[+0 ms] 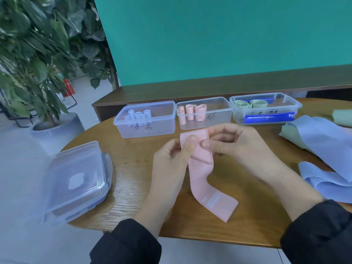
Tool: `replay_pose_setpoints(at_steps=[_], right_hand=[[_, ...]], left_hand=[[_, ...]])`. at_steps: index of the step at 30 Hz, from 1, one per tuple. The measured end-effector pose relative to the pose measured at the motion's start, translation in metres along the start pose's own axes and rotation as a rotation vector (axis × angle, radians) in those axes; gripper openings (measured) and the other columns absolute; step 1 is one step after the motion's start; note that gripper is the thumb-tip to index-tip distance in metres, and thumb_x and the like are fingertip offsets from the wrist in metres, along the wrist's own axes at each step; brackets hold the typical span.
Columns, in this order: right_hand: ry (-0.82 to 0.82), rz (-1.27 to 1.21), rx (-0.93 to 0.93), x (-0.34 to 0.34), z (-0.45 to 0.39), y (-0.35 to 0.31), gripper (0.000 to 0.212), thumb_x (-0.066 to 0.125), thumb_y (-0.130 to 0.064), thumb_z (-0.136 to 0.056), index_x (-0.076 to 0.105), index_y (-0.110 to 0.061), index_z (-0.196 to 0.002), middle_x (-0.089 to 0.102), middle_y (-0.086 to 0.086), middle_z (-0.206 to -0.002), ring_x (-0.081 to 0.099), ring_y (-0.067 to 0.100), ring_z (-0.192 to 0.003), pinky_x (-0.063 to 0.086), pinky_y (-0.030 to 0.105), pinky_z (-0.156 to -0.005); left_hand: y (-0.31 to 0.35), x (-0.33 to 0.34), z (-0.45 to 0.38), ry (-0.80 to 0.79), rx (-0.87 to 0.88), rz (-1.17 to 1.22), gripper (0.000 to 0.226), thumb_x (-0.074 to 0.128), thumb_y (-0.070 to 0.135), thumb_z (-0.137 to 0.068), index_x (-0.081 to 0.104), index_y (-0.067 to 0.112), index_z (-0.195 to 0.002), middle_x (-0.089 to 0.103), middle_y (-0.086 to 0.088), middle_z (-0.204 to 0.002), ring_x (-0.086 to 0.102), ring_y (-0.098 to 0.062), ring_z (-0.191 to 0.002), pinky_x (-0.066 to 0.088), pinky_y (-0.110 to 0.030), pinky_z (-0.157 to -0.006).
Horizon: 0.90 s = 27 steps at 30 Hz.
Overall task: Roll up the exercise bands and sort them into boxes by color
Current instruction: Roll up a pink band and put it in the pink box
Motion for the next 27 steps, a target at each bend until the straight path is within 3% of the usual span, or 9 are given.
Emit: replay_pose_setpoints(at_steps=[4, 7, 10, 13, 17, 20, 24, 27], right_hand=[[0.109, -0.146, 0.022, -0.009, 0.003, -0.001, 0.026, 0.079, -0.017, -0.079, 0.074, -0.009, -0.103, 0.076, 0.018, -0.09, 0.068, 0.028, -0.08, 0.058, 0.036, -0.074], [0.181, -0.204, 0.061, -0.015, 0.005, 0.002, 0.028, 0.077, -0.02, -0.083, 0.073, -0.007, -0.107, 0.076, 0.018, -0.095, 0.071, 0.039, -0.089, 0.06, 0.039, -0.077], [0.195, -0.204, 0.07, -0.013, 0.007, 0.001, 0.03, 0.076, -0.02, -0.085, 0.072, -0.005, -0.11, 0.075, 0.021, -0.096, 0.07, 0.037, -0.084, 0.061, 0.033, -0.069], [0.16, -0.158, 0.052, -0.007, 0.01, -0.002, 0.03, 0.076, -0.023, -0.085, 0.071, -0.007, -0.109, 0.074, 0.023, -0.088, 0.066, 0.026, -0.07, 0.057, 0.029, -0.061], [0.118, -0.047, -0.01, 0.0, 0.013, -0.011, 0.03, 0.072, -0.028, -0.088, 0.067, -0.015, -0.115, 0.073, 0.012, -0.075, 0.066, 0.019, -0.058, 0.056, 0.031, -0.059], [0.118, 0.07, -0.094, -0.002, 0.016, -0.02, 0.027, 0.064, -0.038, -0.091, 0.069, -0.026, -0.115, 0.075, 0.005, -0.087, 0.07, 0.017, -0.072, 0.056, 0.027, -0.066], [0.107, 0.219, -0.157, -0.005, 0.02, -0.028, 0.027, 0.066, -0.051, -0.082, 0.073, -0.039, -0.105, 0.071, -0.011, -0.107, 0.065, 0.005, -0.097, 0.049, 0.014, -0.082], [0.091, 0.158, -0.162, -0.001, 0.022, -0.03, 0.035, 0.079, -0.035, -0.078, 0.072, -0.035, -0.112, 0.069, -0.013, -0.115, 0.065, 0.008, -0.101, 0.056, 0.028, -0.086]], left_hand=[[0.016, 0.001, 0.001, -0.032, 0.02, 0.069, 0.052, 0.075, 0.035, -0.078, 0.06, 0.028, -0.127, 0.078, 0.0, -0.094, 0.074, -0.018, -0.087, 0.057, -0.033, -0.069], [0.031, 0.008, 0.002, -0.165, 0.104, 0.058, 0.062, 0.074, 0.014, -0.083, 0.053, 0.037, -0.137, 0.078, -0.003, -0.104, 0.073, -0.017, -0.09, 0.059, -0.029, -0.068], [0.039, 0.01, 0.0, -0.204, 0.171, 0.053, 0.05, 0.074, 0.003, -0.083, 0.065, 0.025, -0.127, 0.076, -0.004, -0.111, 0.07, -0.018, -0.087, 0.057, -0.028, -0.066], [0.04, 0.003, 0.001, -0.112, 0.174, 0.066, 0.032, 0.077, 0.007, -0.078, 0.076, 0.022, -0.106, 0.078, -0.004, -0.102, 0.071, -0.016, -0.087, 0.056, -0.026, -0.068], [0.039, -0.007, 0.002, -0.004, 0.182, 0.026, 0.02, 0.078, 0.012, -0.081, 0.079, 0.013, -0.101, 0.077, -0.011, -0.097, 0.069, -0.018, -0.088, 0.057, -0.029, -0.077], [0.046, -0.016, 0.0, 0.082, 0.236, -0.051, 0.017, 0.084, 0.023, -0.077, 0.082, 0.027, -0.094, 0.073, -0.013, -0.102, 0.064, -0.026, -0.092, 0.055, -0.034, -0.086], [0.053, -0.015, 0.001, 0.094, 0.228, -0.067, 0.009, 0.079, 0.021, -0.083, 0.08, 0.02, -0.092, 0.077, 0.004, -0.087, 0.067, -0.005, -0.08, 0.052, -0.015, -0.073], [0.054, -0.011, 0.004, 0.078, 0.22, -0.074, 0.013, 0.073, 0.025, -0.09, 0.078, 0.013, -0.089, 0.071, 0.008, -0.07, 0.06, -0.002, -0.062, 0.048, -0.011, -0.063]])
Point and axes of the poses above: each hand's wrist, its own z-axis away from the middle knuckle, its own x-axis out of the palm, y = z × x, the point moved 10 cm from there along -z, towards the middle knuckle
